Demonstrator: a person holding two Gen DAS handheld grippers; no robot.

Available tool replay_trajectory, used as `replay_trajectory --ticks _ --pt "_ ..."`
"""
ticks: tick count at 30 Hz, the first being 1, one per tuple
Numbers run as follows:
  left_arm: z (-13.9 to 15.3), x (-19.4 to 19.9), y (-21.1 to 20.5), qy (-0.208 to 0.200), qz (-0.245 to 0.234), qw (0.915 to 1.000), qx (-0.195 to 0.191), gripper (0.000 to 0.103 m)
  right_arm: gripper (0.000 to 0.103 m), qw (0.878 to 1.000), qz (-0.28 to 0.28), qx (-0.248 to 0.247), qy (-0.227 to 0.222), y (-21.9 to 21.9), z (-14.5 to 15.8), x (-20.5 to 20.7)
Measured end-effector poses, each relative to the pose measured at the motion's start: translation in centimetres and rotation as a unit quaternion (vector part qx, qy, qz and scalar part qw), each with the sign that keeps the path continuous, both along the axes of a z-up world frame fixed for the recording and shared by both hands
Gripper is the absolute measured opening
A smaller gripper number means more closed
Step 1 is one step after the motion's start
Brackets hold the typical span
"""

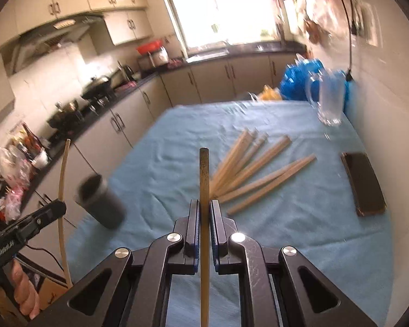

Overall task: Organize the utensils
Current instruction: 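Lift both held chopsticks and carry them toward the black holder, then lower both chopsticks into the black holder and open both grippers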

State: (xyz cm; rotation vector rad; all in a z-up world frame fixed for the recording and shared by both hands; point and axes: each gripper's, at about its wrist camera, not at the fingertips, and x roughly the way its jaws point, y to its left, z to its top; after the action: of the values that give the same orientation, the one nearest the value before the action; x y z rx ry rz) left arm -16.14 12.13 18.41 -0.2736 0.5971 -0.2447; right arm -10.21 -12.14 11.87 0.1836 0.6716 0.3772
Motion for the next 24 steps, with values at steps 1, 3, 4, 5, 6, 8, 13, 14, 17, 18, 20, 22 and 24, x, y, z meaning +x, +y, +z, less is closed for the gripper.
replay_trajectory --ticks 1,3,4,5,6,8,13,14,17,18,20,22,24 --pt "0.6 0.1 0.8 -0.007 0.012 0.9999 0.000 0.006 0.008 1.000 0.005 0.008 -0.010 0.7 0.9 0.2" --pt "1.8 0.4 2.6 -0.022 0.039 0.9990 0.003 0.006 0.008 0.999 0.015 0.023 -0.024 2.0 2.2 0.5" --pt "2.4 0.7 3.3 -0.027 0.050 0.9984 0.004 0.006 0.008 0.999 0.018 0.029 -0.031 2.7 2.8 0.8" --pt "2.8 1.0 4.0 -0.035 0.062 0.9975 0.006 0.006 0.008 0.998 0.024 0.041 -0.044 3.7 3.8 1.2" --pt "3.2 1.4 4.6 -0.041 0.071 0.9966 0.007 0.006 0.008 0.997 0.028 0.052 -0.054 4.5 4.4 1.6" --pt "4.0 2.4 6.0 -0.061 0.094 0.9936 0.012 0.006 0.008 0.995 0.033 0.070 -0.070 5.9 5.5 2.4" --pt "5.0 4.4 8.7 -0.091 0.130 0.9874 0.007 0.006 0.008 0.985 0.054 0.133 -0.091 10.8 7.2 5.7" --pt "5.0 5.0 9.1 -0.092 0.135 0.9866 0.004 0.006 0.008 0.984 0.057 0.143 -0.092 11.7 7.3 6.5" --pt "4.6 7.1 10.2 -0.090 0.146 0.9852 -0.007 0.006 0.008 0.980 0.056 0.165 -0.099 13.9 7.4 8.6" --pt "4.3 8.0 10.6 -0.089 0.148 0.9849 -0.010 0.006 0.008 0.978 0.054 0.172 -0.101 14.4 7.3 9.2" --pt "3.9 9.3 10.7 -0.090 0.151 0.9845 -0.006 0.006 0.008 0.976 0.046 0.186 -0.106 15.4 7.2 10.5" --pt "3.3 10.5 10.9 -0.092 0.152 0.9841 0.003 0.006 0.009 0.975 0.039 0.189 -0.111 16.3 7.1 11.6" --pt "2.2 11.5 10.8 -0.086 0.149 0.9851 0.013 0.006 0.009 0.977 0.037 0.178 -0.111 17.3 6.4 12.3"
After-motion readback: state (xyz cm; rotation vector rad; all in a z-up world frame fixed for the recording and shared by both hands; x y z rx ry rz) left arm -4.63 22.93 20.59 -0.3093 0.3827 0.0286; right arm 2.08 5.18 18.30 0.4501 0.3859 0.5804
